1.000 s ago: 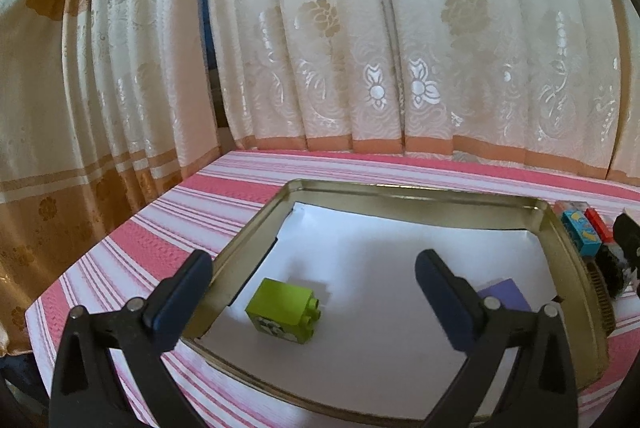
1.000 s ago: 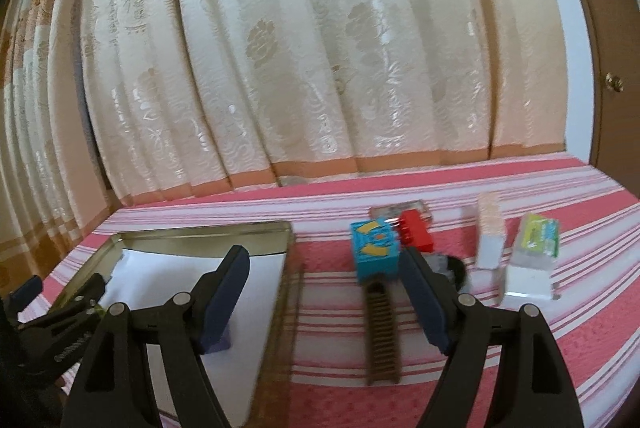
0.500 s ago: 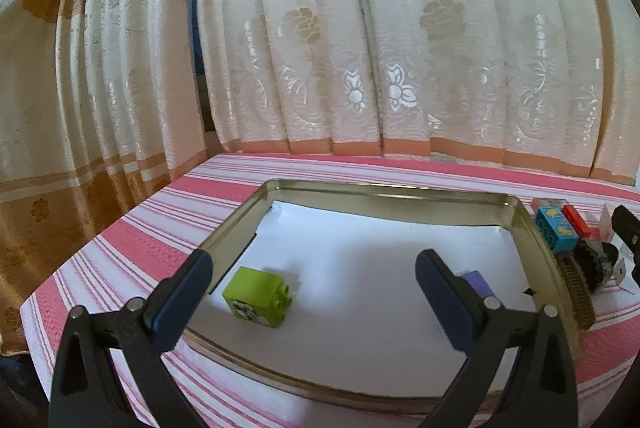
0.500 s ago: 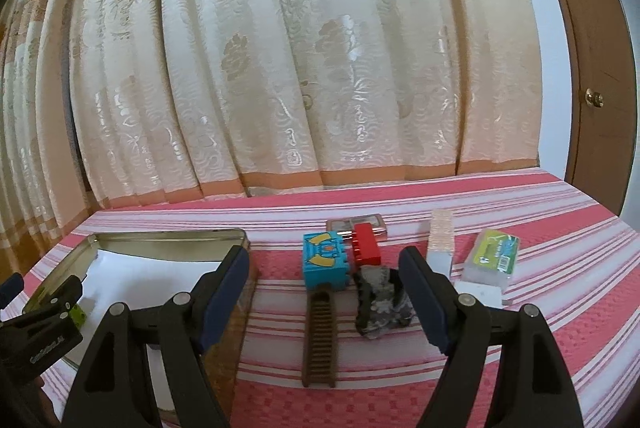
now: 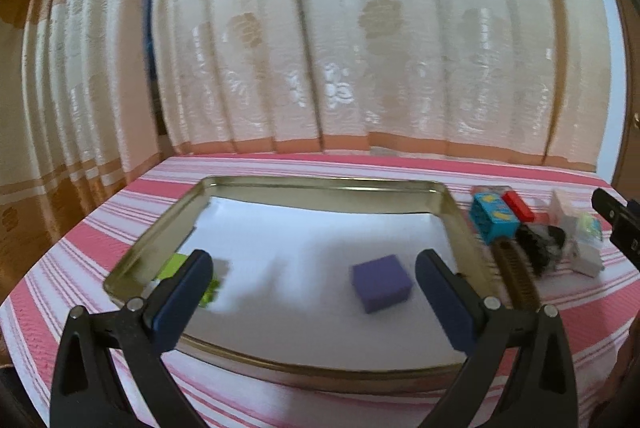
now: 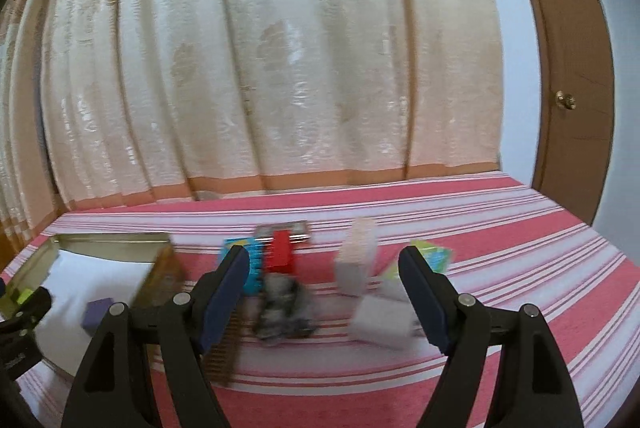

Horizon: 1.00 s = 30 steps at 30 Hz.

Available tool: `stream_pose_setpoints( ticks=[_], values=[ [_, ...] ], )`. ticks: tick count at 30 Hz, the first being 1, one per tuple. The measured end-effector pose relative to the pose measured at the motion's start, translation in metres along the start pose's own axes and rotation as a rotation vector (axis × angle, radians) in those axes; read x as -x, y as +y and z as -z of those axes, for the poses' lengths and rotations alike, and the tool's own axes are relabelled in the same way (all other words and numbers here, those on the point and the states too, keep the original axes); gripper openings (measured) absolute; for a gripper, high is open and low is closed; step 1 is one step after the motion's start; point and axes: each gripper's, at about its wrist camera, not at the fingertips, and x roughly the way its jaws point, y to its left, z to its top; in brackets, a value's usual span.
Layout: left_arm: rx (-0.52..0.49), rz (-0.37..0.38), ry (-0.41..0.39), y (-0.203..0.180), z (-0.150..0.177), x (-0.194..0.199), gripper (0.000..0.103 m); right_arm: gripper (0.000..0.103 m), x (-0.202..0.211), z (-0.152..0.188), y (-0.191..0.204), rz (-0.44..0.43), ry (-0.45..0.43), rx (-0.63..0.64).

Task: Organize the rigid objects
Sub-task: 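Withdraw both tools from the tray toward the remaining objects, then grasp the white charger plug with the right tool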

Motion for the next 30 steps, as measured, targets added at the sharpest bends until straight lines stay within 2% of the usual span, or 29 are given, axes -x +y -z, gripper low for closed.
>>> stream_pose_setpoints(
  ticks=[9, 16, 19, 22, 26, 30],
  values=[
    [-0.037, 0.071, 0.016, -0.039, 0.004, 0.008, 0.103, 0.079, -0.008, -0.002, -0.056, 0.015, 0.065, -0.039],
    [-0.122, 0.105, 0.001, -0.079, 0.006, 0.017, 0.103, 0.079, -0.02, 0.001, -0.1, 0.015, 0.169, -0.083],
    [-0.136, 0.131, 0.019, -0.097, 0.007, 0.02, 0.103, 0.079, -0.027, 0.004, -0.115, 0.008, 0.219, -0.115],
    [-0.165, 0.167, 0.042, -0.117, 0.009, 0.022, 0.103, 0.079, -0.033, 0.006, -0.116, -0.049, 0.254, -0.118],
    [-0.207, 0.176, 0.066, -0.138, 0.011, 0.022, 0.103, 0.079, -0.045, 0.01, -0.089, -0.112, 0.316, -0.006],
    [-0.228, 0.184, 0.11, -0.151, 0.013, 0.016, 0.102, 0.076, -0.067, 0.017, -0.069, -0.148, 0.408, 0.042]
  ],
)
